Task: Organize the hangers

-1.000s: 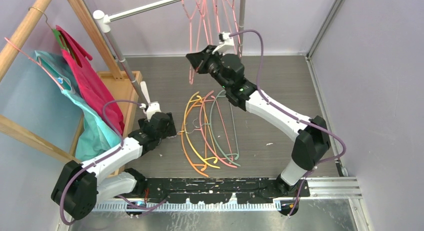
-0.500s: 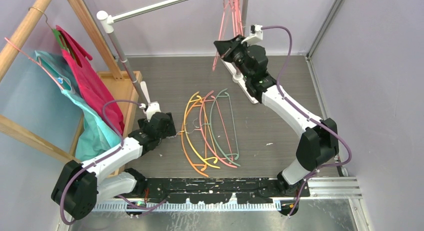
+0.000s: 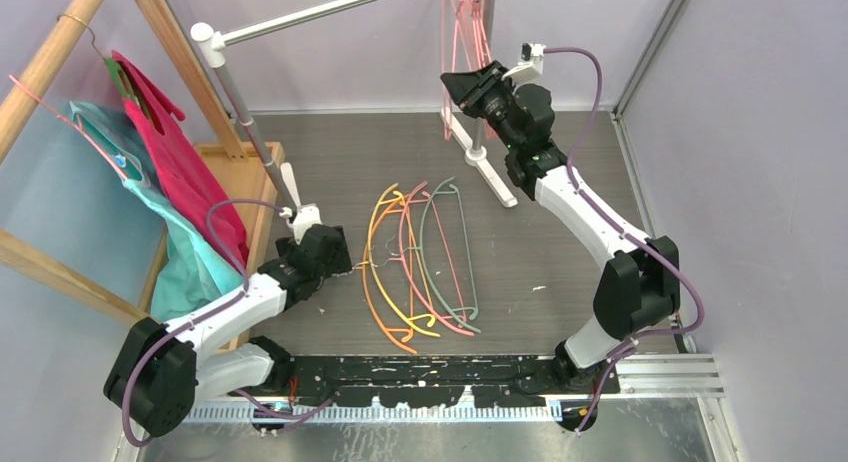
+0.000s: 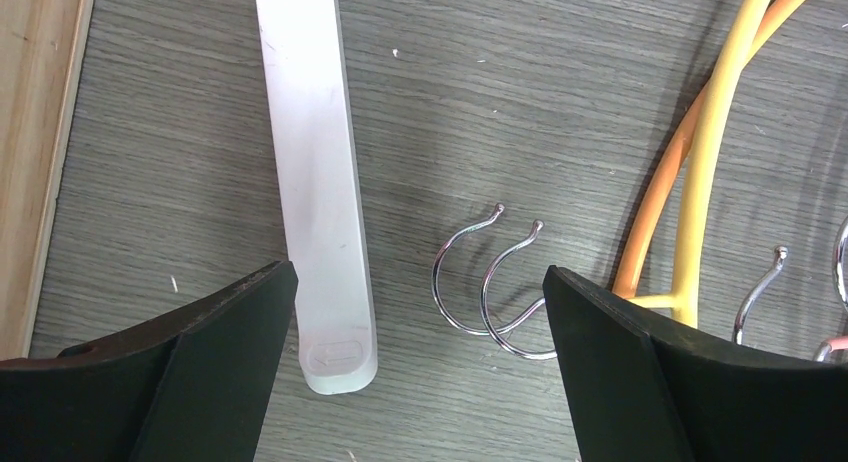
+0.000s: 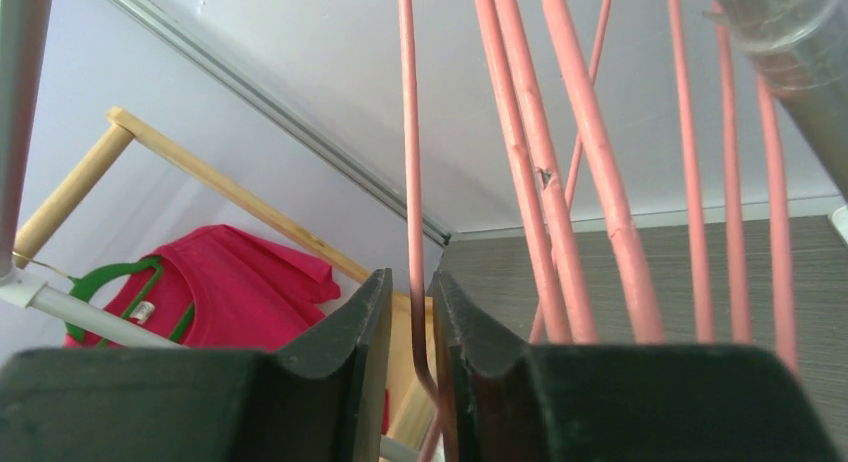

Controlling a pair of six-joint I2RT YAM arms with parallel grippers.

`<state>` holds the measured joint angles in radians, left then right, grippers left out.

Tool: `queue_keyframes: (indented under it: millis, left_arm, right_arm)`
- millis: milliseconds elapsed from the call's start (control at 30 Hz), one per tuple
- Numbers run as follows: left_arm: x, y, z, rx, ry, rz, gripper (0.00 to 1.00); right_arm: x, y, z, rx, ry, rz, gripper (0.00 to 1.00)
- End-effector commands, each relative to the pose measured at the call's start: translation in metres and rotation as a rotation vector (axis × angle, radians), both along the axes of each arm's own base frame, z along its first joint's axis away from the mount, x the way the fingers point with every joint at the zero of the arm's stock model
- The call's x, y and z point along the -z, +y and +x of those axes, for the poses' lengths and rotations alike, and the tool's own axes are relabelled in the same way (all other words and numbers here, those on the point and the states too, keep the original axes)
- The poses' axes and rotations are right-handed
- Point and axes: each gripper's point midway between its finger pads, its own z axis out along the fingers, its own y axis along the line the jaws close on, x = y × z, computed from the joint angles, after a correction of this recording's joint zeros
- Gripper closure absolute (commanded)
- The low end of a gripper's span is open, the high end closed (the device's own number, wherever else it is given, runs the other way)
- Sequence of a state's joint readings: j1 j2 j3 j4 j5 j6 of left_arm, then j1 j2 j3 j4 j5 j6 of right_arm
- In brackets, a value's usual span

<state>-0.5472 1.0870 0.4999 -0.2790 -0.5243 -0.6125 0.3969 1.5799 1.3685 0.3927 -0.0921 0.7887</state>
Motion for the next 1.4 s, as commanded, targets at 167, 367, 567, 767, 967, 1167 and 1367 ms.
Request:
queue_keyframes:
  millis: [167, 367, 567, 767, 967, 1167, 1367]
  left_arm:
    - [-0.016, 0.001, 0.012, -0.025, -0.053, 0.0, 0.02]
    - [-0.013, -0.001, 0.013, -0.022, -0.046, -0.004, 0.02]
    - [-0.01, -0.002, 0.014, -0.021, -0.037, -0.001, 0.02]
    - [-0.014, -0.001, 0.016, -0.023, -0.041, 0.014, 0.02]
    - [-0.012, -0.003, 0.017, -0.018, -0.034, 0.009, 0.02]
    - [-0.009, -0.007, 0.02, -0.015, -0.019, 0.007, 0.02]
    - [-0.009, -0.01, 0.021, -0.007, -0.013, 0.002, 0.02]
  right_arm:
    - [-0.027, -0.012, -0.027, -0.003, -0.093, 0.01, 0.48]
    - [-0.023, -0.028, -0.056, 0.079, -0.116, -0.102, 0.36]
    - [0.01, -0.073, -0.084, 0.368, -0.059, -0.357, 0.34]
    - [0.06, -0.11, -0.106, 0.545, 0.054, -0.566, 0.32]
    - [0.102, -0.128, -0.125, 0.576, 0.131, -0.643, 0.32]
    - [0.158, -0.094, -0.146, 0.402, 0.184, -0.728, 0.32]
    - [0.227, -0.032, -0.182, 0.11, 0.229, -0.792, 0.33]
